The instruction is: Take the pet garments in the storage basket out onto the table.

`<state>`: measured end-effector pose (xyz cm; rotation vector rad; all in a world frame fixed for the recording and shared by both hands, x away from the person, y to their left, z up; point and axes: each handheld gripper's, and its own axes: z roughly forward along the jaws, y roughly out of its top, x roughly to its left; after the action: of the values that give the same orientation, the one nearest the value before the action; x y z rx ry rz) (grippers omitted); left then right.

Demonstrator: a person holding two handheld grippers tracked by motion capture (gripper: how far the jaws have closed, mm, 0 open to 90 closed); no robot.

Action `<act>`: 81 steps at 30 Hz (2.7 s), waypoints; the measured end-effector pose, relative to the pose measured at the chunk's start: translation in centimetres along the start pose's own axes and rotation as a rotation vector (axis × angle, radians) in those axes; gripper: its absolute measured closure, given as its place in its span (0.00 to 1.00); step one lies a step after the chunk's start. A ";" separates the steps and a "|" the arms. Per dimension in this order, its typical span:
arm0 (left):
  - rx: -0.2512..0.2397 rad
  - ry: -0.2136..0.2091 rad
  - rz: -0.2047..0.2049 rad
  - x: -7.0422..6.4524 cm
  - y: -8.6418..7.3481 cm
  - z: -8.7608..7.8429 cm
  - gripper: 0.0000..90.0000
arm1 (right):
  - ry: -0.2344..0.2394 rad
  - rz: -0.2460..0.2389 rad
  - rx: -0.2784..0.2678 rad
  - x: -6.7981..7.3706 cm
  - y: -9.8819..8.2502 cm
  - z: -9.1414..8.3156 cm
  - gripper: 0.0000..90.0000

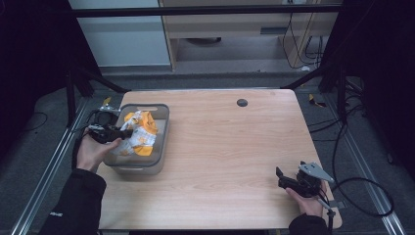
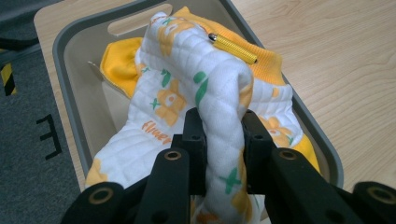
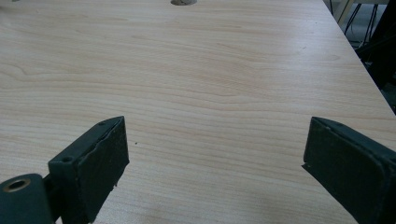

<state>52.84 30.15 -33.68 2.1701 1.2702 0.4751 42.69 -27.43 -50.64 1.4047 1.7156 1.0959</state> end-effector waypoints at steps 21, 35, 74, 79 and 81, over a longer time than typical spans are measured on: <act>-0.001 -0.029 0.103 -1.7 1.1 -2.9 0.84 | 0.001 0.004 0.000 0.0 0.0 0.0 0.07; 0.014 -0.070 0.183 -3.5 1.8 -4.0 0.84 | 0.000 0.005 0.000 0.0 0.0 0.0 0.07; 0.021 -0.194 0.348 -11.0 4.6 -2.7 0.84 | 0.004 0.005 0.001 0.0 0.0 0.0 0.07; 0.024 -0.215 0.368 -12.0 5.0 -2.2 0.84 | 0.006 0.008 0.001 0.0 0.0 0.0 0.07; 0.028 -0.215 0.377 -12.2 5.1 -2.1 0.84 | 0.006 0.007 0.001 0.0 0.0 0.0 0.07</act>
<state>49.18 18.11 -28.99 2.4184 0.7587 0.3585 42.70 -27.45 -50.63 1.4102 1.7171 1.1045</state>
